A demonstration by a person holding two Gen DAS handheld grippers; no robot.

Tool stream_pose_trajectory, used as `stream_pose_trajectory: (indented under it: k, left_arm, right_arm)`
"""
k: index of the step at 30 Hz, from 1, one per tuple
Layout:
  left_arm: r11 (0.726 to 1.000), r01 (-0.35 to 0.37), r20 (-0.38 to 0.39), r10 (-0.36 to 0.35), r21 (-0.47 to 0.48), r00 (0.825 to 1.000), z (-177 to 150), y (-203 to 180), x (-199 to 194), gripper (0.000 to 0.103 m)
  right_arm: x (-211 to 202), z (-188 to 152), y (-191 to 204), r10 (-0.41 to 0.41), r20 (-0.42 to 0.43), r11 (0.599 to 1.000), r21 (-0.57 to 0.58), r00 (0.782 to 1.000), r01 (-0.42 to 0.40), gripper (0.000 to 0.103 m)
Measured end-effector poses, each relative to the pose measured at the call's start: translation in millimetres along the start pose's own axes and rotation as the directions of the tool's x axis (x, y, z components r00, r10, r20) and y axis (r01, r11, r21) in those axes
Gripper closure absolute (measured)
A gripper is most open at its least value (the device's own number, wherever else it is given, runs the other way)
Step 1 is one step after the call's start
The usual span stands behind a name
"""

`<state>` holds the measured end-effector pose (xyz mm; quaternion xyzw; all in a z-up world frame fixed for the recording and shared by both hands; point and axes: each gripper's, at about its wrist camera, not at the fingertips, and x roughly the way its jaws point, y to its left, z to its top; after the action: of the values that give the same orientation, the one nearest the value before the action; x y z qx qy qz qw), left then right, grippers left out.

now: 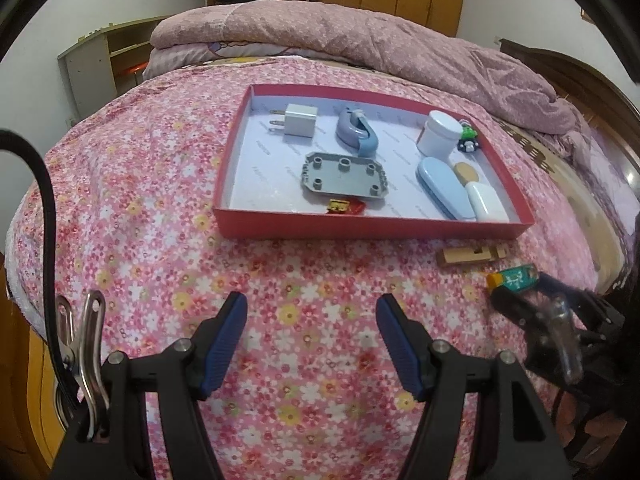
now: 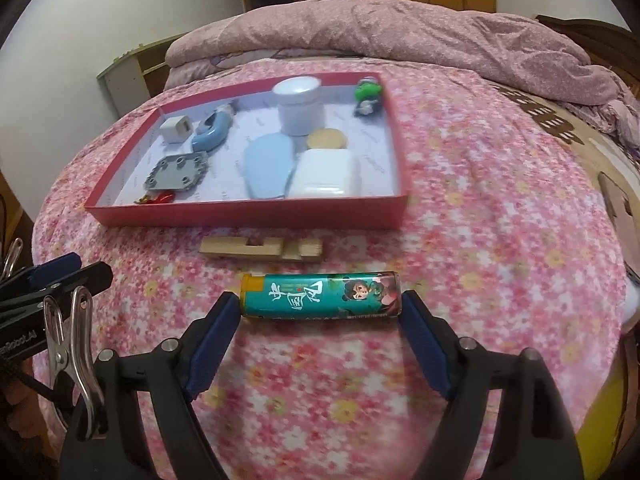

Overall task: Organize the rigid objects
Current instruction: 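Grasp the wooden piece with left gripper while right grasps the green-wrapped bar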

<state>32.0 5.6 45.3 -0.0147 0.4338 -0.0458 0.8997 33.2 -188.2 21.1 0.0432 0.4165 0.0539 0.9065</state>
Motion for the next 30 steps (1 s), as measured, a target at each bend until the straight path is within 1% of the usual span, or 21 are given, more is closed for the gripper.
stream_pose_trajectory:
  k: [1,3,7,11,14,17,19,21,23,25,28,30]
  left_arm:
    - [1.000,0.004,-0.003,-0.004,0.003,1.000,0,-2,1,0.033]
    - [1.000,0.022,-0.013,-0.022,0.007,1.000,0,-8,3,0.033]
    - [0.998,0.061,-0.029,-0.061,0.017,0.998,3,-25,8,0.033]
    - [0.995,0.089,-0.030,-0.088,0.051,0.996,6,-52,15,0.033]
    - [0.991,0.118,-0.034,-0.116,0.068,0.993,7,-72,22,0.033]
    - [0.988,0.132,-0.027,-0.130,0.085,0.991,9,-92,31,0.031]
    - [0.987,0.128,-0.017,-0.126,0.097,0.992,9,-104,37,0.027]
    - [0.987,0.131,-0.010,-0.131,0.092,0.991,10,-112,41,0.026]
    - [0.987,0.134,0.003,-0.135,0.092,0.991,11,-119,43,0.021]
    - [0.986,0.128,0.019,-0.131,0.109,0.991,12,-127,44,0.019]
    - [0.987,0.100,0.029,-0.105,0.129,0.994,14,-136,49,0.018]
    - [0.988,0.085,0.026,-0.089,0.125,0.996,14,-137,54,0.018]
  right_arm:
    - [-2,0,-5,0.006,0.000,1.000,0.011,1.000,-0.006,0.021]
    - [-5,-1,-18,0.043,-0.005,0.998,0.044,0.999,-0.042,0.021]
    - [-15,-2,-37,0.025,0.018,0.997,0.075,1.000,-0.026,0.021]
    - [-21,-3,-56,0.055,0.035,0.992,0.112,0.998,-0.059,0.021]
    - [-25,-1,-68,0.004,0.054,0.993,0.117,0.999,-0.010,0.021]
    - [-28,-1,-78,-0.026,0.064,0.991,0.136,0.998,0.017,0.021]
    - [-28,-2,-85,-0.042,0.067,0.988,0.154,0.997,0.031,0.020]
    - [-28,-3,-91,-0.047,0.066,0.985,0.167,0.997,0.036,0.021]
    - [-28,-5,-96,-0.037,0.066,0.983,0.183,0.997,0.024,0.020]
    - [-29,-8,-100,-0.027,0.072,0.980,0.199,0.997,0.012,0.021]
    - [-32,-10,-105,-0.020,0.086,0.977,0.214,0.996,0.001,0.020]
    - [-33,-10,-106,-0.013,0.095,0.976,0.218,0.995,-0.008,0.020]
